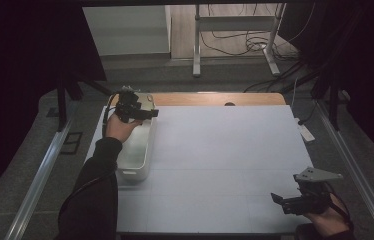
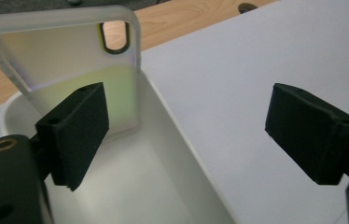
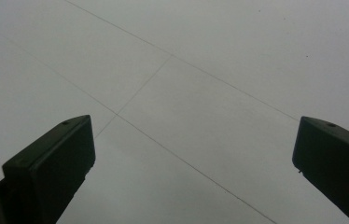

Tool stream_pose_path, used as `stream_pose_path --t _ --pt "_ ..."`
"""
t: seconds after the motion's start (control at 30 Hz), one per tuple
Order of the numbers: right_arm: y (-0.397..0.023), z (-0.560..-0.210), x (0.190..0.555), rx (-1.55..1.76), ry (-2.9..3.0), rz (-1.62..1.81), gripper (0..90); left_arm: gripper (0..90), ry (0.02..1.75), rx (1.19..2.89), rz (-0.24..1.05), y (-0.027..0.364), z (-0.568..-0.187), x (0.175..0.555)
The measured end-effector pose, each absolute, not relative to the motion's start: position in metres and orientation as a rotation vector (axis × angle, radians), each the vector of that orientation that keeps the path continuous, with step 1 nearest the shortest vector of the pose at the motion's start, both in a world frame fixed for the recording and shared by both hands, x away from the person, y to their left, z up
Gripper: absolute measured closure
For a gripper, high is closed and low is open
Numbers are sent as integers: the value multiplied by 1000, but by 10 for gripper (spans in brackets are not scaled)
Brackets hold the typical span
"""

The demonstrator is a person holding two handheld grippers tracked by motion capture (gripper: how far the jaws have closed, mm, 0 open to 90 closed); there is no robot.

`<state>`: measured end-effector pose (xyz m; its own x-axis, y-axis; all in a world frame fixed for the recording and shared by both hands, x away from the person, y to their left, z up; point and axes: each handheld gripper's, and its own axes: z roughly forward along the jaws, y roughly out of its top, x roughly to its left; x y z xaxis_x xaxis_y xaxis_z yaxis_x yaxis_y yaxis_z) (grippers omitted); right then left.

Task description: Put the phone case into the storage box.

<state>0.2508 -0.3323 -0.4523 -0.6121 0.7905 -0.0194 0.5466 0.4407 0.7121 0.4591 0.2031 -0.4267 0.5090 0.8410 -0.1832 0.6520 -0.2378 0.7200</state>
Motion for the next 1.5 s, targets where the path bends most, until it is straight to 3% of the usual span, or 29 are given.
stream_pose_path --t 0.57,1.5 --pt "-332 -452 251 1148 2342 964 0 14 1139 1977 323 199 -428 435" --pt "-332 -452 250 1146 2340 957 0 3 1069 1924 348 199 -434 400"
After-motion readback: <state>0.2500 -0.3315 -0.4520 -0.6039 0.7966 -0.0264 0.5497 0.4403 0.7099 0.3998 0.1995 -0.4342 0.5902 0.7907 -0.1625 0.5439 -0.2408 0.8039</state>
